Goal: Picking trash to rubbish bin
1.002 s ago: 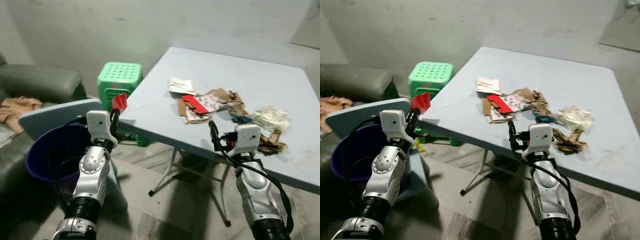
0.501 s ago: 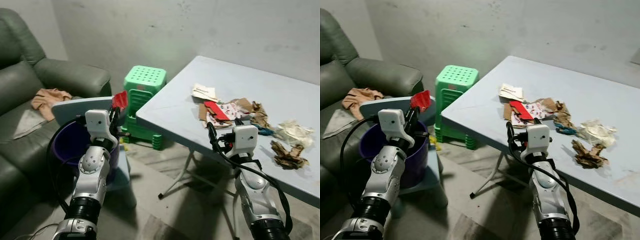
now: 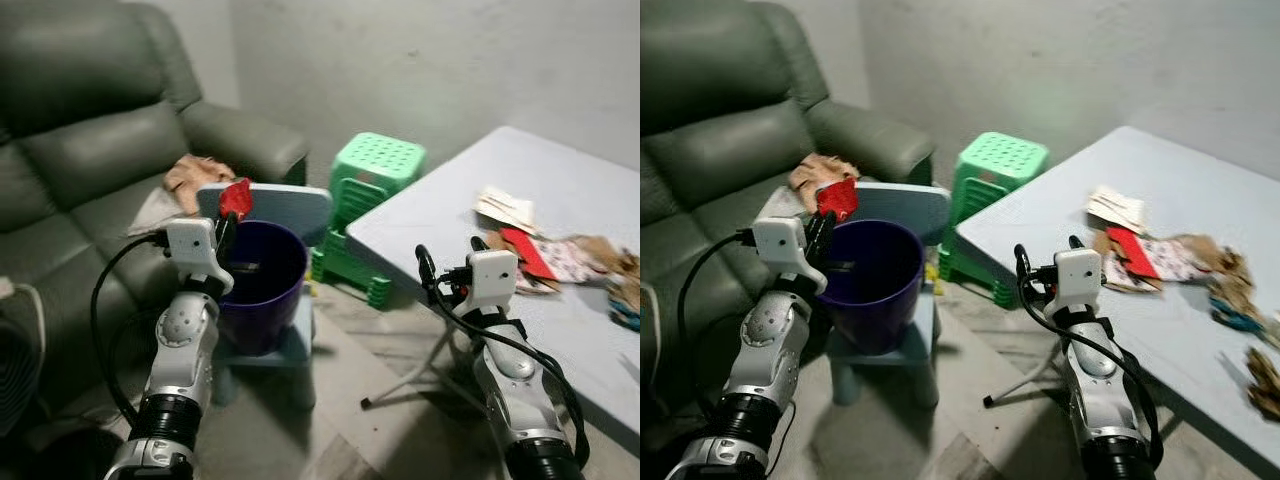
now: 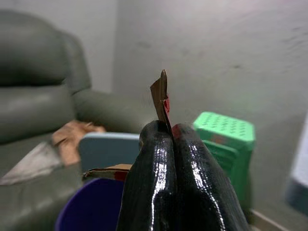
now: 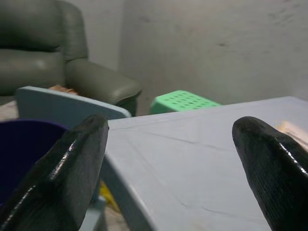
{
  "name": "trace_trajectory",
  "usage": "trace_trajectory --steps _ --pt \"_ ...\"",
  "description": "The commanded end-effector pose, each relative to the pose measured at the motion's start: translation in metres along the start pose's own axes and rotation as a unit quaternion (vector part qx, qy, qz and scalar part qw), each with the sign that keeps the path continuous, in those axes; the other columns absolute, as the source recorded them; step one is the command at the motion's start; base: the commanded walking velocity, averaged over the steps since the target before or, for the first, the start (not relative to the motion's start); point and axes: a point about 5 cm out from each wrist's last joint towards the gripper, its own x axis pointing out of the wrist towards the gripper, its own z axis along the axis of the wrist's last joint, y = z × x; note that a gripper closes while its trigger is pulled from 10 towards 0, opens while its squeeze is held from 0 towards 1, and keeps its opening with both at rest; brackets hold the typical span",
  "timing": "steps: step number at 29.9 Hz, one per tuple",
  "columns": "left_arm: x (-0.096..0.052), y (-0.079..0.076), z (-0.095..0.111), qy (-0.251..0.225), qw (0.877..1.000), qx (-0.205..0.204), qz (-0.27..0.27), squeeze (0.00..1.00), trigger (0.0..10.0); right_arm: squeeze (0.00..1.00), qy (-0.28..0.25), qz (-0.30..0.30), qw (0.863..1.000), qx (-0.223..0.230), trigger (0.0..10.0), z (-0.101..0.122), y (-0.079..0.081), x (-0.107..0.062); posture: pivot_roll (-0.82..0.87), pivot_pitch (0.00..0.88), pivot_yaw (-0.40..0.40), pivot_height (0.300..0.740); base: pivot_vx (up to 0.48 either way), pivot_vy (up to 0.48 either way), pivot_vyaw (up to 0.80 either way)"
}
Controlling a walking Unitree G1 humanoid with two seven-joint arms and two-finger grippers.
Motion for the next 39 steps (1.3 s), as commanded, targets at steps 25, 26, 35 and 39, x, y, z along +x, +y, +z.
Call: trace_trajectory --steps 25,26,35,39 --pt "0.0 -0.0031 -0.0033 0.029 0.999 0.014 0.013 0.0 10.0 0.0 0.002 0.009 1.0 0.021 10.0 0.0035 -0.0038 0.0017 0.05 0.0 -0.077 0.74 0.0 0.0 0.51" --pt "0.0002 -0.0032 -0.0032 0.029 0.999 0.012 0.013 0.0 10.0 0.0 0.002 0.01 1.0 0.021 10.0 0.0037 -0.0039 0.0018 0.05 0.0 -0.078 0.74 0.0 0.0 0.0" --pt "-0.0002 -0.0033 -0.0017 0.025 1.0 0.003 0.01 0.0 10.0 0.0 0.003 0.015 1.0 0.025 10.0 0.0036 -0.0035 0.0013 0.06 0.0 -0.082 0.74 0.027 0.0 0.0" --pt "-0.0005 -0.0029 -0.0019 0.025 1.0 0.0 0.009 0.0 10.0 0.0 0.004 0.019 0.999 0.027 10.0 0.0035 -0.0022 0.0011 0.06 0.0 -0.082 0.74 0.312 0.0 0.0"
